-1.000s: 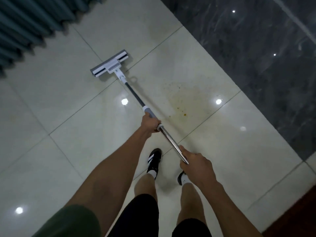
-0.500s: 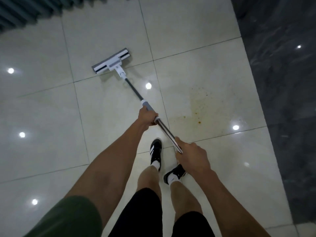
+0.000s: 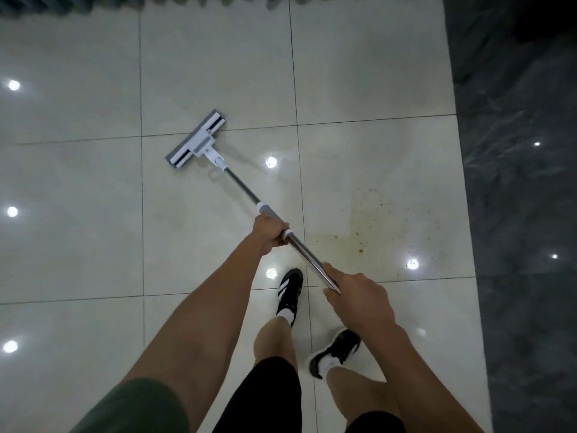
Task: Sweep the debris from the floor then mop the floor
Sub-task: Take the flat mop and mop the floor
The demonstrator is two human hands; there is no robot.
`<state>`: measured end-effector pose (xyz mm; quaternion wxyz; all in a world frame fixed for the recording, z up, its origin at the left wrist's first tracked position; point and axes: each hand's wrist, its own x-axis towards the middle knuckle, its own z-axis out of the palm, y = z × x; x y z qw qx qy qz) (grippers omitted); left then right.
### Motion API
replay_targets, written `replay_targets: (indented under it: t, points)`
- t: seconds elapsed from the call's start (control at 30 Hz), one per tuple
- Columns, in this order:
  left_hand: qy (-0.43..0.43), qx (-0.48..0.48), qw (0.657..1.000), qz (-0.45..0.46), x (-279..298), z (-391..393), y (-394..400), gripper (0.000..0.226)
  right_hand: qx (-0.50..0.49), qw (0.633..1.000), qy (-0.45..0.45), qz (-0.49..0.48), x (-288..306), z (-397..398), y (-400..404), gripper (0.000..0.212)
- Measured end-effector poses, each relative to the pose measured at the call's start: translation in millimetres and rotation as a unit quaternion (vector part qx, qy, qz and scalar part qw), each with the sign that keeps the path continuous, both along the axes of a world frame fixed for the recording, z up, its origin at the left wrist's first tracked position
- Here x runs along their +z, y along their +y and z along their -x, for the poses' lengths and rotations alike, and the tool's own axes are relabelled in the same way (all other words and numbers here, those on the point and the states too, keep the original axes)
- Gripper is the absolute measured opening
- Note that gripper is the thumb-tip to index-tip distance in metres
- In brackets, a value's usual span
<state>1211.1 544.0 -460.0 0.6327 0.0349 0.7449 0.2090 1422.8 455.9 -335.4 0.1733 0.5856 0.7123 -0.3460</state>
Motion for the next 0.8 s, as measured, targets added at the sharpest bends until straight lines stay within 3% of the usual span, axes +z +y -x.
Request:
replay_targets:
  t: [0.37, 0.8]
  points:
    - [0.024, -0.040, 0.999, 0.015, 2, -91, -2, 0.031, -0.012, 0.999, 0.011, 0.028, -2, -94, -2, 0.046]
    - [0.001, -0.022, 1.000, -0.005, 7, -377, -44, 0.025, -0.046, 0.998, 0.003, 0.035, 10, -381, -41, 0.042]
